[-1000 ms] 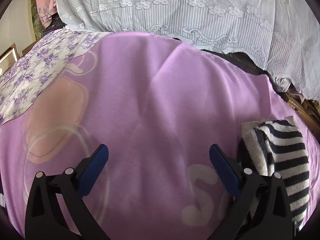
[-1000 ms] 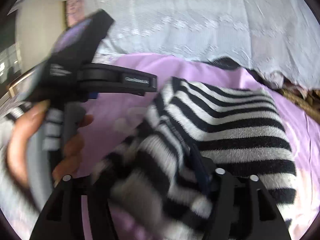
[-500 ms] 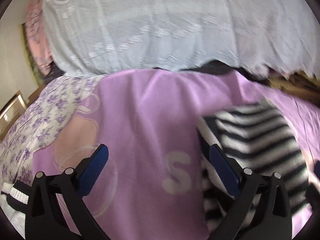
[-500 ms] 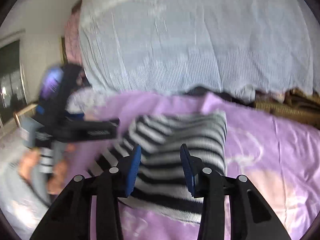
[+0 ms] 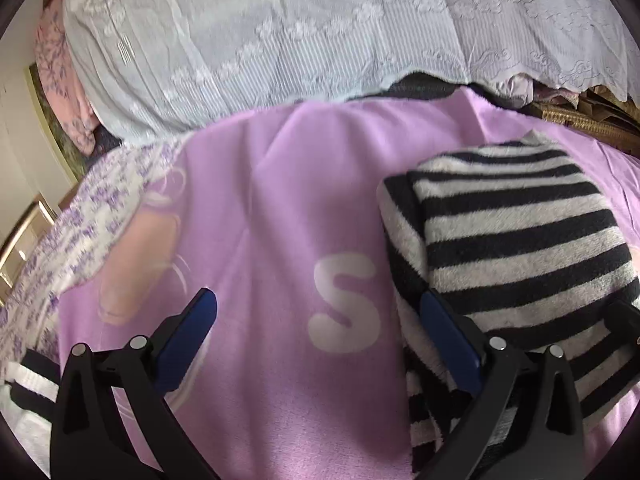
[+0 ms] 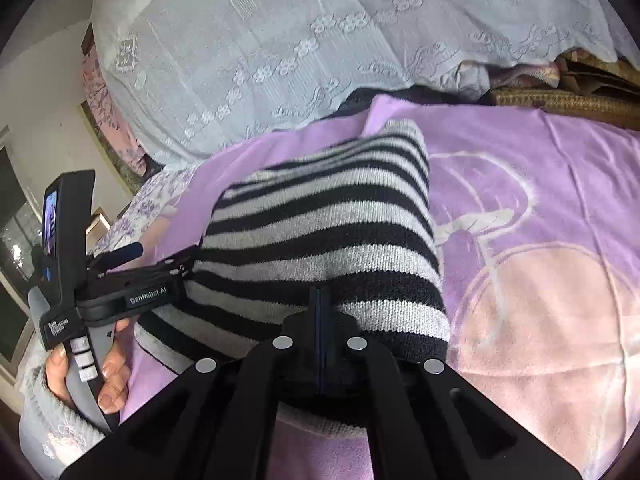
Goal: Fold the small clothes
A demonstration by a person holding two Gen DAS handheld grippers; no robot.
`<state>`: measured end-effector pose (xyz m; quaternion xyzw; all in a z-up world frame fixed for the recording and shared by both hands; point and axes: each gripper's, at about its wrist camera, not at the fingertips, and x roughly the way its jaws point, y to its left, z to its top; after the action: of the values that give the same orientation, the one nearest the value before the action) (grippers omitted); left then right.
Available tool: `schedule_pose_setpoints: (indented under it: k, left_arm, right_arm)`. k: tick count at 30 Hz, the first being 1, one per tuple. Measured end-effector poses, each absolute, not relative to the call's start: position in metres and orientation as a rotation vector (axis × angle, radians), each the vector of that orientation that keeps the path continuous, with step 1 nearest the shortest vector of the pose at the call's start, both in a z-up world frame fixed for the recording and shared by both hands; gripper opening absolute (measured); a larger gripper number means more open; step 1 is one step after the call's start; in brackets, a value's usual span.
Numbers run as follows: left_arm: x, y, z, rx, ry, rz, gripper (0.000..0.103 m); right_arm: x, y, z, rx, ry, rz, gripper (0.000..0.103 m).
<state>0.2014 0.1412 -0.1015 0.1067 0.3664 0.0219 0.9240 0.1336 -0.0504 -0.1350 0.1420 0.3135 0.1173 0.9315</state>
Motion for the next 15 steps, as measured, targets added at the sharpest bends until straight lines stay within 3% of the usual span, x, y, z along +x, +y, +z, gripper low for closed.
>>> schedule_pose_setpoints:
  k: [2, 6, 9, 15]
  left_arm:
    - [0.203, 0.141, -0.092, 0.21, 0.724, 0.044, 0.099]
    - [0.218, 0.134, -0.082, 0.177, 0.722, 0.033, 0.099]
    - [0.243, 0.119, -0.121, 0.252, 0.851, 0.036, 0.099]
    - [0.228, 0.112, -0.118, 0.302, 0.768, 0.054, 0.099]
  right_arm:
    - [0.13, -0.045, -0.115, 0.268, 0.589, 0.208, 0.006]
    - [0.173, -0.04, -0.089, 0.241, 0.597, 0.164, 0.006]
    - [0.22, -0.051, -0.119, 0.256, 0.732, 0.125, 0.0]
    - [0.216, -0.063, -0.134, 0.27, 0.673, 0.19, 0.0]
